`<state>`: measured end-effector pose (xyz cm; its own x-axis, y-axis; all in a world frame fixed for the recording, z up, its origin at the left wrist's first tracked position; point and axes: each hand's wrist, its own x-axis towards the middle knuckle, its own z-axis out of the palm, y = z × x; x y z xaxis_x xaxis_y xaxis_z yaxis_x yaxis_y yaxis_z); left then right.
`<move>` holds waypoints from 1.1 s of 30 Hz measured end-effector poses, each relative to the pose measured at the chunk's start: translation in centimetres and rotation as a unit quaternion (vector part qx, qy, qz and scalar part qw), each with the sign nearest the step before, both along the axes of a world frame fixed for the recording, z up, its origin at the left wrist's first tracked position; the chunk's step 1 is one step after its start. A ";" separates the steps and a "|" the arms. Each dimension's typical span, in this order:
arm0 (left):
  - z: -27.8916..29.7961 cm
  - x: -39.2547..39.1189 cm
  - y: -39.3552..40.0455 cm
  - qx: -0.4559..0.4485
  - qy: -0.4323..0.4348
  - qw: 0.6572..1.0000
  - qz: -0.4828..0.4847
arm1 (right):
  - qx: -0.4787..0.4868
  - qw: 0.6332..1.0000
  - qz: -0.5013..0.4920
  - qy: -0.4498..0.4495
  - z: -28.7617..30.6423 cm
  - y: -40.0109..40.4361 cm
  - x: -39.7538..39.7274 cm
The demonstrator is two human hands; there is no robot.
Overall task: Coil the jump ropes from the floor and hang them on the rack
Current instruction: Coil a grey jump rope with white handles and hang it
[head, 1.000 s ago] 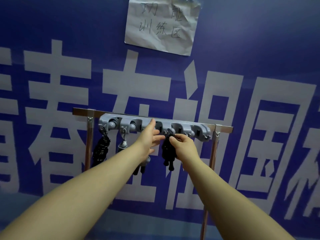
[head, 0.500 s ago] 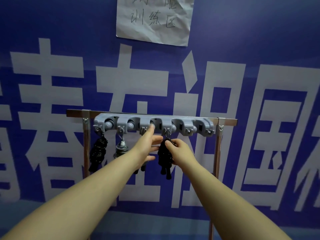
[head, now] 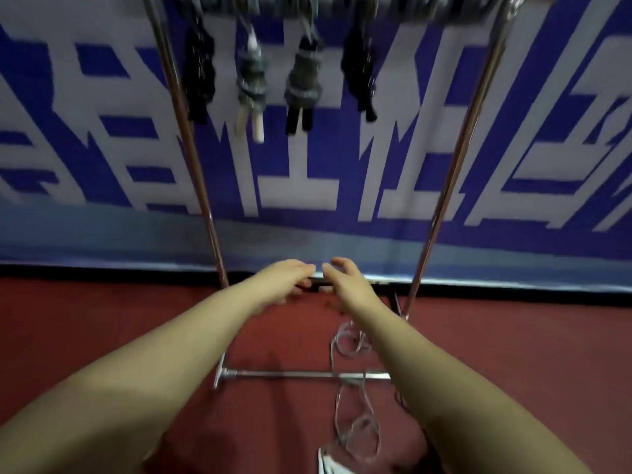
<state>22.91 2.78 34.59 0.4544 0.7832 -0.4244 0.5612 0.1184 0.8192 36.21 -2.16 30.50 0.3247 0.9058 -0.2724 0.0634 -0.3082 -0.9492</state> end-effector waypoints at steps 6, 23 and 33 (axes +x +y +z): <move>-15.6 -3.0 -5.4 -0.164 0.041 0.986 0.017 | -0.151 0.987 0.039 -0.028 -17.6 -5.5 -1.8; -46.0 -7.6 -16.0 -0.372 0.042 0.893 0.250 | -0.377 0.922 0.033 -0.078 -45.6 -12.5 -3.2; -50.7 -8.5 -16.6 -0.444 0.062 0.857 0.252 | -0.509 0.798 0.127 -0.298 -50.1 -16.1 -4.0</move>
<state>14.41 -13.81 -16.07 0.0613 0.2092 -0.9759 0.3317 0.9179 0.2177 32.20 -18.29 -19.57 0.5118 0.3717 -0.7746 0.5928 -0.8053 0.0052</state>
